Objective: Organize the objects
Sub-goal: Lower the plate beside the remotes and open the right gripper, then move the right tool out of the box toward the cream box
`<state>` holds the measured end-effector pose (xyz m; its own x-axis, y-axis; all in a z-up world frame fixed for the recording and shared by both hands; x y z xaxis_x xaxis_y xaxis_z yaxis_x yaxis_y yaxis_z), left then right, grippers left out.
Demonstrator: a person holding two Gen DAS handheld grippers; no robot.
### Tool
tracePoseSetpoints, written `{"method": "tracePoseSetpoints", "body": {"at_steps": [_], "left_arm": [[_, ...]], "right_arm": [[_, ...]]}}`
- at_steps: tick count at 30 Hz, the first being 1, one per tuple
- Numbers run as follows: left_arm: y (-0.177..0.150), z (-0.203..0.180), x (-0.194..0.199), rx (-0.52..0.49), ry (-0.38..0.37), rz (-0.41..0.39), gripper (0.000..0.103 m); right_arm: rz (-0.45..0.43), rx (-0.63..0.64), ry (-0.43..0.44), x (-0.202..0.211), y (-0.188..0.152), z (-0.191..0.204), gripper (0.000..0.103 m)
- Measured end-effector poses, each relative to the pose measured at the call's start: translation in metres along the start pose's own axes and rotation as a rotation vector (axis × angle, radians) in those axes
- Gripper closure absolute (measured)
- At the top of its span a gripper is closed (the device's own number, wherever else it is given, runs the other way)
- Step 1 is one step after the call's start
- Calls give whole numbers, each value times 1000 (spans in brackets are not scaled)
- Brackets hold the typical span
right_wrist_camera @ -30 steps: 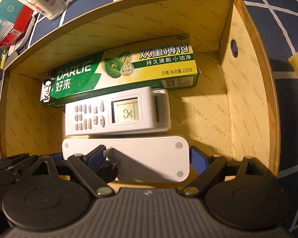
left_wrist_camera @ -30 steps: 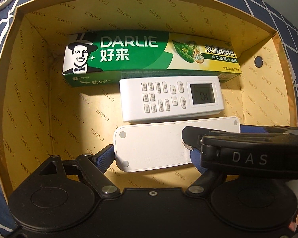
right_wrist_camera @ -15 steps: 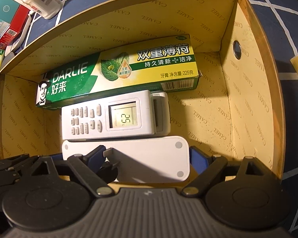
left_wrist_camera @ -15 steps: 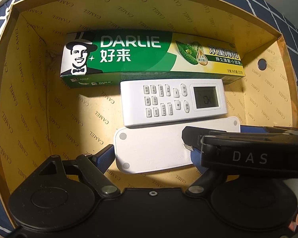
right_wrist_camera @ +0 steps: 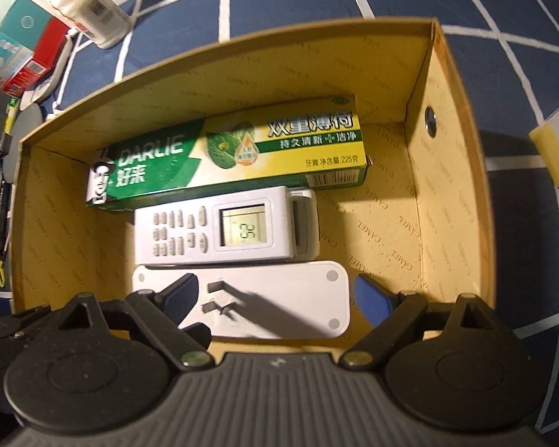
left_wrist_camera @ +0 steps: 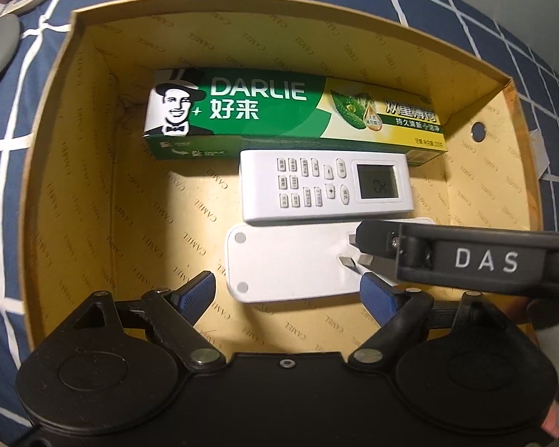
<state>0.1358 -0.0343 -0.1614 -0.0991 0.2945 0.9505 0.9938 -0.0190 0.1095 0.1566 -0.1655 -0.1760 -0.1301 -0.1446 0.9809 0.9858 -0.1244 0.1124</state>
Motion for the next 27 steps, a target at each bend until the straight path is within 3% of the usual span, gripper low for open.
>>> {"method": "tracePoseSetpoints", "body": {"at_steps": [8,27], "left_arm": [[-18,-6,30,23,13,-76,15],[-67,-61,73,37,65,-203,0]], "right_arm": [[-68,47,24,33,-9,15,13],[-198,58,19,112,-48,-44,6]]}}
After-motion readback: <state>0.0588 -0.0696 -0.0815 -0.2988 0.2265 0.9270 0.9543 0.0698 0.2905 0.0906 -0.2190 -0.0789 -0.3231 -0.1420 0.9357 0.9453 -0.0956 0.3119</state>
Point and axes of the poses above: each gripper's, at about its wrist camera, not at the fingertips, and x roughly against the way its jaws point, z to its left, y to its top, the point moved 7 cm from there along -x, roughly the way its jaws point, and after that the axes turned 6 degrees about -y, right-handed, at the moved point
